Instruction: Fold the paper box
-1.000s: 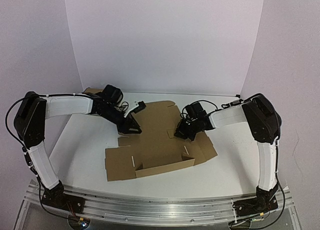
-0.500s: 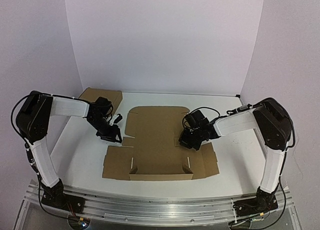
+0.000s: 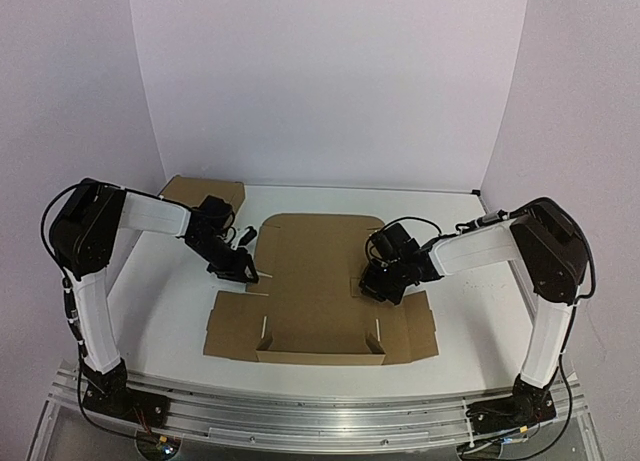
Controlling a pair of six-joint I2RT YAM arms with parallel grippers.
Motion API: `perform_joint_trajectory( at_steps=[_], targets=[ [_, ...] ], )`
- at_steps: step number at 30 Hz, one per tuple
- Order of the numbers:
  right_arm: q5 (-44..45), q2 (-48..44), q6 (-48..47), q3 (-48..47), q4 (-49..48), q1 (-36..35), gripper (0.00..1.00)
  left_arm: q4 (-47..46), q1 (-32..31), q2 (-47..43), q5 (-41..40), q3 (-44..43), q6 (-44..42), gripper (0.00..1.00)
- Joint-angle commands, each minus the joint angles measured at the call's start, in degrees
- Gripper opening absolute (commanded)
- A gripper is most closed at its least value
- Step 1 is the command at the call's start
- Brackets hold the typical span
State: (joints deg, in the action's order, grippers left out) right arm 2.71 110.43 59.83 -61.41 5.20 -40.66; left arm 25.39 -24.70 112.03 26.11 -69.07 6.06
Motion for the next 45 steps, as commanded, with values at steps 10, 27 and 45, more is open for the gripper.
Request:
perform_joint_trajectory(
  at_steps=[10,27,45],
  targets=[
    [-0.5,2.8,-0.4,0.3,8.9,-0.6,0.00,3.0,-5.5,-1.9,6.3,-5.3,1.4,0.20],
    [-1.1,2.4,0.1,1.0,8.0,-0.7,0.00,0.6,-11.2,2.8,9.3,-8.8,-1.4,0.23],
    [-6.0,-0.6,-12.2,-4.7,8.3,-0.6,0.01,3.2,-13.1,8.9,-4.6,-6.5,-11.5,0.23]
  ],
)
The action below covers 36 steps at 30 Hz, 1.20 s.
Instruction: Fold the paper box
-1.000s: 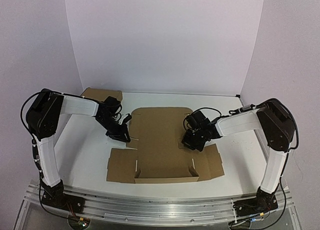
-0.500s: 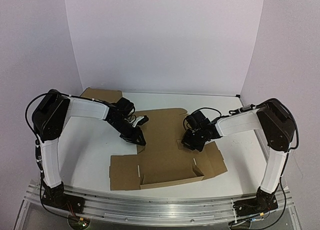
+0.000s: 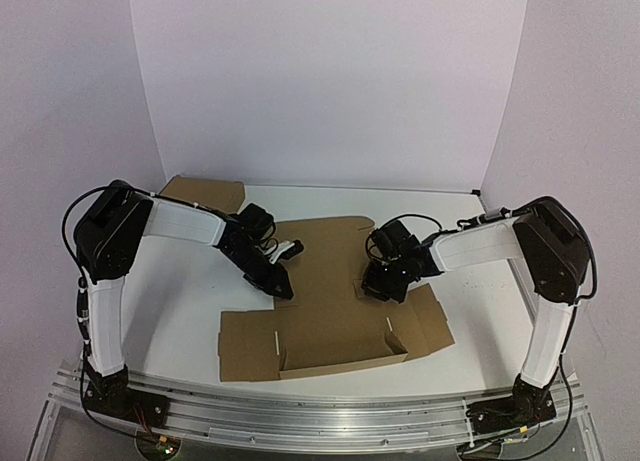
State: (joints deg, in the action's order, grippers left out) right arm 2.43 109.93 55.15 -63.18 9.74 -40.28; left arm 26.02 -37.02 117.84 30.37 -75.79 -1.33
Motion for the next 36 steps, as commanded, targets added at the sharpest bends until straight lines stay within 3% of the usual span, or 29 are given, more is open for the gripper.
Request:
perform_joint_trajectory(
  at_steps=[1,14,16,20,24,31,36],
  targets=[
    [-5.7,-1.2,-9.3,-3.7,4.4,-1.0,0.02,2.5,-0.8,3.0,-9.5,0.4,-4.7,0.23],
    [-14.6,-11.1,-20.7,-7.7,9.9,9.4,0.21,0.3,-0.8,2.8,-11.9,1.8,-8.6,0.23],
    [-16.0,-10.1,-21.5,-8.8,10.6,13.1,0.28,0.3,-0.7,2.7,-11.9,2.1,-9.1,0.23],
    [-18.3,-3.2,-26.6,-15.4,13.3,18.7,0.56,-0.1,-0.8,2.3,-12.2,2.4,-9.7,0.22],
    [-22.6,5.1,-29.1,-22.5,14.9,23.6,0.67,-0.2,-0.8,2.2,-12.2,2.5,-10.0,0.22],
    [-32.4,18.1,-31.6,-32.3,14.9,25.7,0.67,-0.3,-0.8,2.0,-12.3,2.4,-10.7,0.22],
    [-38.9,24.8,-31.4,-37.4,14.6,25.7,0.55,-0.5,-0.8,2.0,-12.2,2.1,-11.1,0.23]
  ],
)
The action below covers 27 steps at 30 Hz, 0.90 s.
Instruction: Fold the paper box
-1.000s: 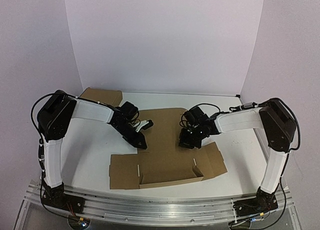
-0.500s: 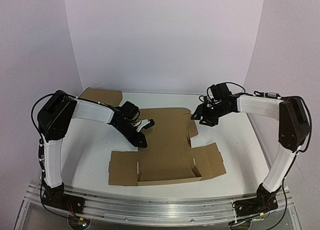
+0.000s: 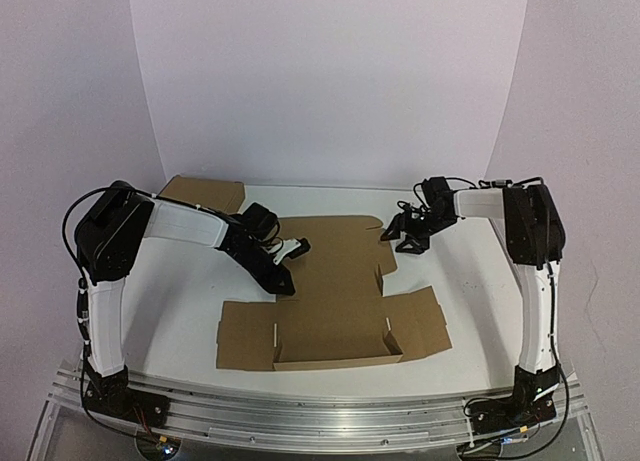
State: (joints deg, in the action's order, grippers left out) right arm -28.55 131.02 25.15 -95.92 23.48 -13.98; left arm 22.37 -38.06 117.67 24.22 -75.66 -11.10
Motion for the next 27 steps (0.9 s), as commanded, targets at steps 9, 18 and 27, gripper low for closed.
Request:
perform_joint_trajectory(
  at_steps=[9,18,27],
  targets=[
    [-15.0,6.3,-3.0,-3.5,-2.2,-0.4,0.10,3.2,0.4,1.1,-3.8,0.8,-3.6,0.25],
    [-18.1,-6.4,-12.2,12.8,-23.3,0.4,0.00,9.6,1.9,-9.5,9.6,-10.3,-17.4,0.62],
    [-21.3,-18.1,-22.1,22.9,-35.6,0.4,0.00,16.9,11.6,-5.9,11.3,-29.7,-24.8,0.94]
  ],
)
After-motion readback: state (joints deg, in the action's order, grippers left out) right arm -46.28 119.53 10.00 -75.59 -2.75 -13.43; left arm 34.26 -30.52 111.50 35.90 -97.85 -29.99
